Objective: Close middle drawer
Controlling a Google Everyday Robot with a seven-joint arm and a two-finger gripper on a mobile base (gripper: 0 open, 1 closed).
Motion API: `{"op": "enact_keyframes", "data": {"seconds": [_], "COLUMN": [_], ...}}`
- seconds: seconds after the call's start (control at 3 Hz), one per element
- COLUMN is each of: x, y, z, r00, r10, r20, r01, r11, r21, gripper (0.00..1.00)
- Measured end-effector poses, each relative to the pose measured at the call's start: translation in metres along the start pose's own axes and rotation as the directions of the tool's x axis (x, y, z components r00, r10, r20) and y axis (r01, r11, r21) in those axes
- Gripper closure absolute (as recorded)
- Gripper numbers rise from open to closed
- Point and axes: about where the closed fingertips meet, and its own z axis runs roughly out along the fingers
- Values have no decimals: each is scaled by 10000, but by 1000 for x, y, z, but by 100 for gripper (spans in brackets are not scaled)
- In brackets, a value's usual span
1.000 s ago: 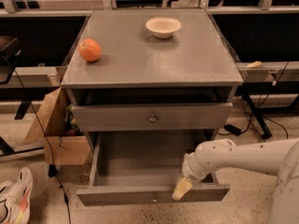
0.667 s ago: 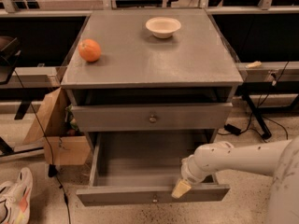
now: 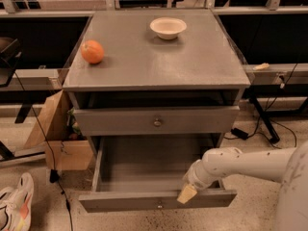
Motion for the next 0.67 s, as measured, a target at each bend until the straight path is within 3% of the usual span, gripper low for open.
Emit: {"op": "enact_keyframes", "data": {"seconds": [0.33,0.67], "x": [1,3], "y": [3,2], "z": [-2,-3], "r00": [10000,10000], "r10": [5,50], "r20": [-1,7], "r01": [-5,-50], "r11": [10000,10000], "r21": [-2,-8], "gripper": [86,100]}}
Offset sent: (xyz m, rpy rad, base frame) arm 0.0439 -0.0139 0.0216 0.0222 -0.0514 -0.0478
